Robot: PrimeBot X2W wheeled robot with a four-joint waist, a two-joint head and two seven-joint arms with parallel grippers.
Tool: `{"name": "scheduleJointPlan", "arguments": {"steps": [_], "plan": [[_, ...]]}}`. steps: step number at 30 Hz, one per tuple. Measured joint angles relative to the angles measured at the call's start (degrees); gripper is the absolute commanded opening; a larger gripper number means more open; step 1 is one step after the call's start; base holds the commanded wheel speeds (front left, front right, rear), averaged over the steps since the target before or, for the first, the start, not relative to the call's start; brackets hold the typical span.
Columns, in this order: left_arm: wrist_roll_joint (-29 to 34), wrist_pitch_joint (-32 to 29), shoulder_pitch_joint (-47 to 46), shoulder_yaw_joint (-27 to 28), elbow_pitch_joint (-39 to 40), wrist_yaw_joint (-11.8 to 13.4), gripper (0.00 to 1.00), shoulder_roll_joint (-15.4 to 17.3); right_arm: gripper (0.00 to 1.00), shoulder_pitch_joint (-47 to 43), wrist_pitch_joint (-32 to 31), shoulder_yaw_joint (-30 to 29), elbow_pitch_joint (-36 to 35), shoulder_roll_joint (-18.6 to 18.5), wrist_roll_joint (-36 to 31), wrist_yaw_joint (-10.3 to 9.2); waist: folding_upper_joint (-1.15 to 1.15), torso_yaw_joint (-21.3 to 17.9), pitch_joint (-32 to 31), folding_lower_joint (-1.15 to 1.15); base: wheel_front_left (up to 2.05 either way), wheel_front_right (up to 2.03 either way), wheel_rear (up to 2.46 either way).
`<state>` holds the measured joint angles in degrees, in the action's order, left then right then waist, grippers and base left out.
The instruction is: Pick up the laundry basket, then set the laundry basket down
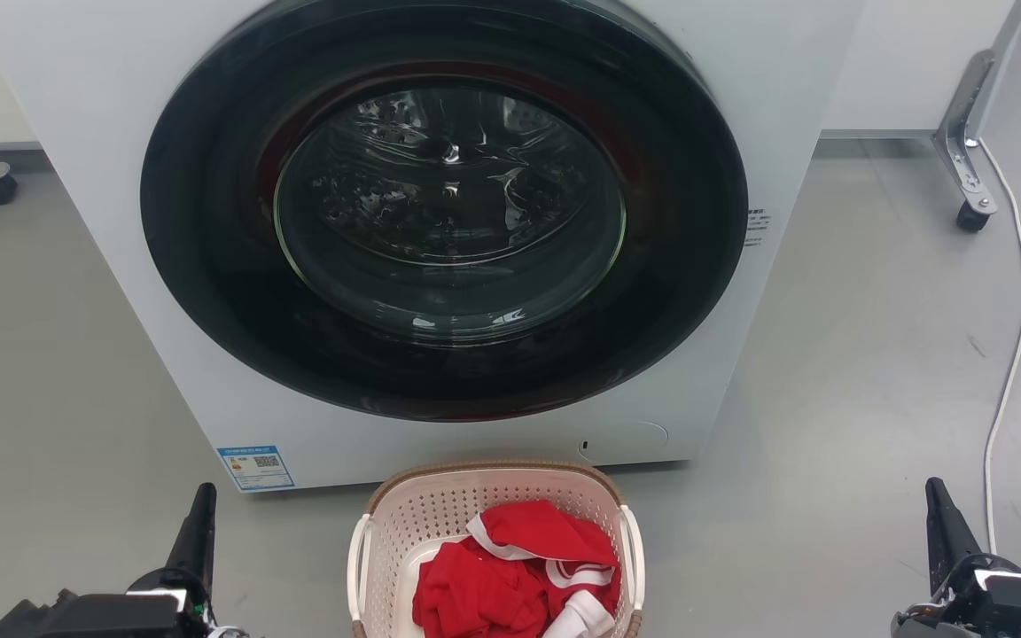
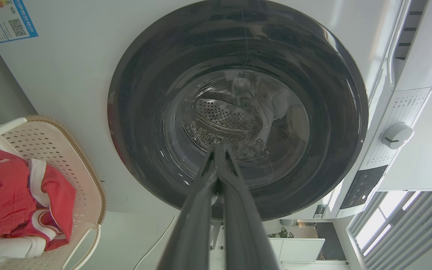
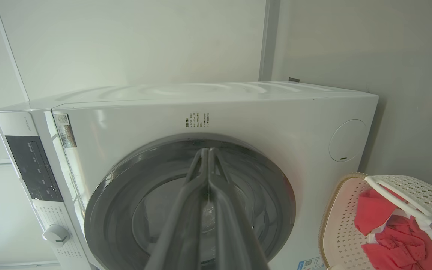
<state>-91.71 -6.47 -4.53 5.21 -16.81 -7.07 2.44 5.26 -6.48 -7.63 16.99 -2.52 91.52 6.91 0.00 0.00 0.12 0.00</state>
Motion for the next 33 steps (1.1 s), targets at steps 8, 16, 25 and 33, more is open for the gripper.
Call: {"name": "scheduleJointPlan", "arguments": {"steps": [8,16,25,33], "plan": [[0.0,0.0,0.0,0.0,0.0,0.0,0.0,0.0,0.0,0.0,0.0,0.0,0.0,0.0,0.0,0.0,0.0,0.0,0.0,0.0,0.0,0.0,0.0],[0.0,0.0,0.0,0.0,0.0,0.0,0.0,0.0,0.0,0.0,0.0,0.0,0.0,0.0,0.0,0.0,0.0,0.0,0.0,0.0,0.0,0.0,0.0],[0.0,0.0,0.0,0.0,0.0,0.0,0.0,0.0,0.0,0.0,0.0,0.0,0.0,0.0,0.0,0.0,0.0,0.0,0.0,0.0,0.0,0.0,0.0],[0.0,0.0,1.4,-0.2,-1.8,0.1,1.0,-0.4,1.0,-1.2,0.0,0.2,1.9,0.4,0.0,-0.09,0.0,0.0,0.0,0.0,0.0,0.0,0.0]]}}
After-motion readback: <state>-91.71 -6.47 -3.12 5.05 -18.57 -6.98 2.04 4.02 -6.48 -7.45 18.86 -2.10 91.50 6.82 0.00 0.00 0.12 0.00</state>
